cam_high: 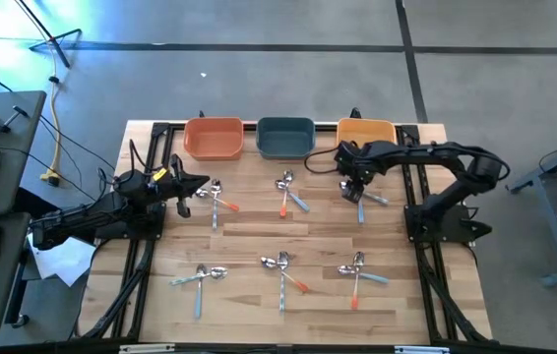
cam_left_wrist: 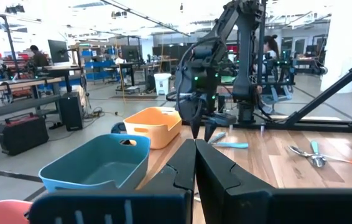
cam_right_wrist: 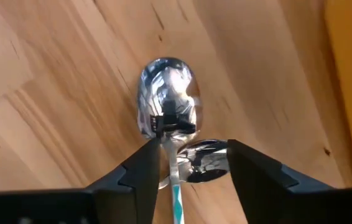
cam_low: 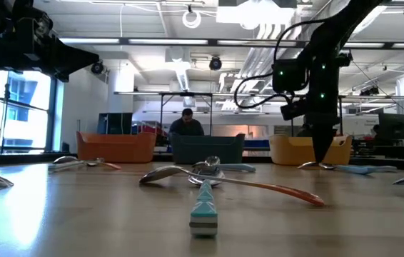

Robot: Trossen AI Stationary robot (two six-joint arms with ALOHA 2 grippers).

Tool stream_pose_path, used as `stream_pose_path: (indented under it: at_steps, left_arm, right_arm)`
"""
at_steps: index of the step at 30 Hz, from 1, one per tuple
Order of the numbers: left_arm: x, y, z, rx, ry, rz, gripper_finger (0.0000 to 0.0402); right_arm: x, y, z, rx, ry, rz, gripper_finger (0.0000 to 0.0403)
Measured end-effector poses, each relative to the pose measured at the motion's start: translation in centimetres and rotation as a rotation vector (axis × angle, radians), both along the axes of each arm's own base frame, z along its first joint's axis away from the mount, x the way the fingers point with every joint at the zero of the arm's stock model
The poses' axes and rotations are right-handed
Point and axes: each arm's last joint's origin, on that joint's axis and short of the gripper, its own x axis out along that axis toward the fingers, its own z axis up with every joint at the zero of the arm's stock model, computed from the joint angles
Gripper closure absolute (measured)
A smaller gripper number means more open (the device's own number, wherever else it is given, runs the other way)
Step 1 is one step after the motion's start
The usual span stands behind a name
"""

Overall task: Sort silverware by color (type)
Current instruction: Put the white spoon into the blue bin

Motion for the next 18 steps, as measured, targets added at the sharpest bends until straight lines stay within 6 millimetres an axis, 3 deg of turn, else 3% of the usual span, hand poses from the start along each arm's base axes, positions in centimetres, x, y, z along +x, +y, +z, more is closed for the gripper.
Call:
stream_pose_path:
  at_steps: [7, 18]
  left_arm:
    - [0.0, 0.03, -0.09, 0.005, 0.011, 0.011, 0.0399]
    - [0.0, 0.04, -0.1, 0.002, 0.011, 0.012, 0.0399]
  right_arm:
    - [0.4, -0.31, -0.93, -0.015, 0.025, 0.072, 0.0182]
    - [0.89, -0.54, -1.11, -0.034, -0.01, 0.106, 0.0213]
